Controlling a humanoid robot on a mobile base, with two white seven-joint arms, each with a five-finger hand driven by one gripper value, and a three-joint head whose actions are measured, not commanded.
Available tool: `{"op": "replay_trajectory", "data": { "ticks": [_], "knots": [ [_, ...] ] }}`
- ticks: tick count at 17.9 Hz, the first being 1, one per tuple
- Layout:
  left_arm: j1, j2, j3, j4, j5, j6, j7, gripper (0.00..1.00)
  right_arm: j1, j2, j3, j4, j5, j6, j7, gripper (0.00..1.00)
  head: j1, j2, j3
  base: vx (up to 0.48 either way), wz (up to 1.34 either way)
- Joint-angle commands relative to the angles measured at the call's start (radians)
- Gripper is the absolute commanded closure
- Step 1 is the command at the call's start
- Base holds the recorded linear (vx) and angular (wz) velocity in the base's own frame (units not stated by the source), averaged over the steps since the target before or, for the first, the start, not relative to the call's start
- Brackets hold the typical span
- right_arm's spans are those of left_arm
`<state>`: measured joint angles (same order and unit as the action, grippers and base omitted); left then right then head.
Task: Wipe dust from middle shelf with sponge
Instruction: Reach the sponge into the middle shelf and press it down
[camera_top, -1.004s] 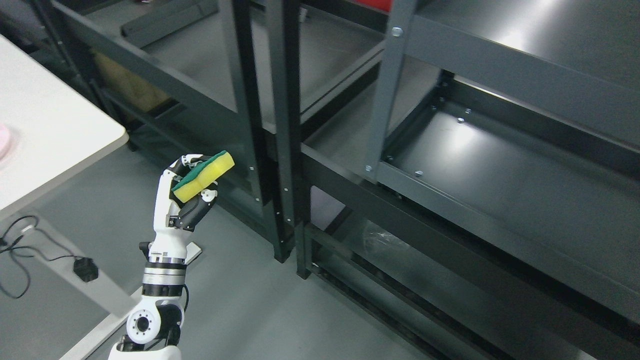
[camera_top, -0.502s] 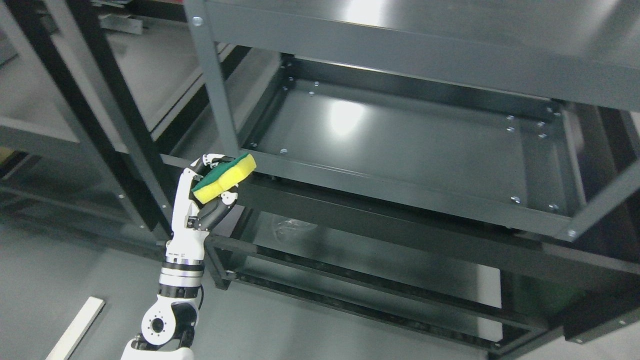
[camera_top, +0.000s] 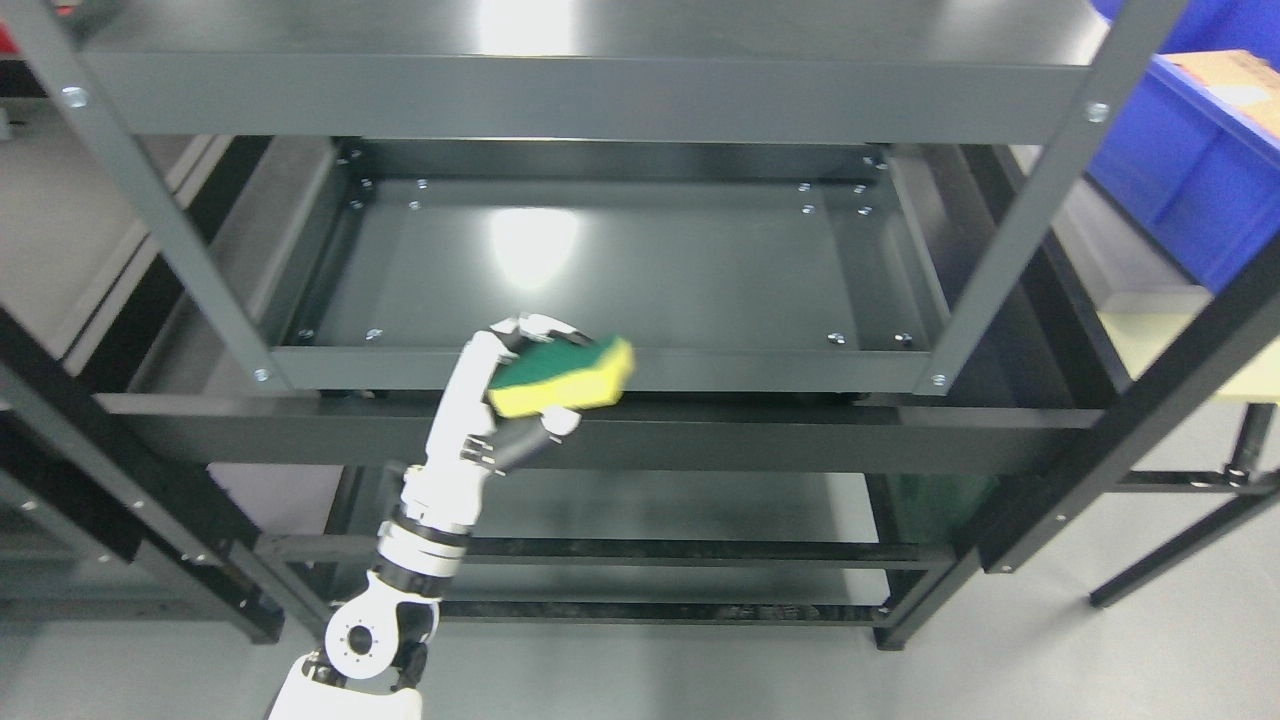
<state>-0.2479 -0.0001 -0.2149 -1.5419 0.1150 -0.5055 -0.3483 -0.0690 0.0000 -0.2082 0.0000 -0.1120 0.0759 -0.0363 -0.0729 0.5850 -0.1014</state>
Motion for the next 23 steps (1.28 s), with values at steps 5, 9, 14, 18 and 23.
{"op": "replay_trajectory", "data": {
  "ticks": [5, 9, 14, 18, 23],
  "knots": [
    [-0.288, 0.018, -0.147, -0.101, -0.466, -0.152, -0.222, 1.0, 0.0, -0.017, 0.0, -0.017, 0.0, 0.001, -0.001, 0.0, 0.0, 0.0, 0.0, 0.005, -0.07],
    [-0.572, 0.018, -0.193, -0.13, -0.586, -0.261, -0.365, 1.0, 0.0, -0.017, 0.0, -0.017, 0.0, 0.001, -0.001, 0.0, 0.0, 0.0, 0.0, -0.005, 0.03],
    [-0.812, 0.018, -0.195, -0.141, -0.739, -0.28, -0.365, 1.0, 0.0, -0.017, 0.0, -0.017, 0.0, 0.001, -0.001, 0.0, 0.0, 0.0, 0.0, 0.0, 0.0],
    [-0.811, 0.026, -0.072, -0.15, -0.779, -0.28, -0.368, 1.0, 0.0, -0.017, 0.0, -0.017, 0.0, 0.001, -0.001, 0.0, 0.0, 0.0, 0.0, 0.0, 0.0],
    [-0.743, 0.195, 0.144, -0.178, -0.68, -0.28, -0.379, 1.0, 0.0, -0.017, 0.0, -0.017, 0.0, 0.001, -0.001, 0.0, 0.0, 0.0, 0.0, 0.0, 0.0]
  ]
}}
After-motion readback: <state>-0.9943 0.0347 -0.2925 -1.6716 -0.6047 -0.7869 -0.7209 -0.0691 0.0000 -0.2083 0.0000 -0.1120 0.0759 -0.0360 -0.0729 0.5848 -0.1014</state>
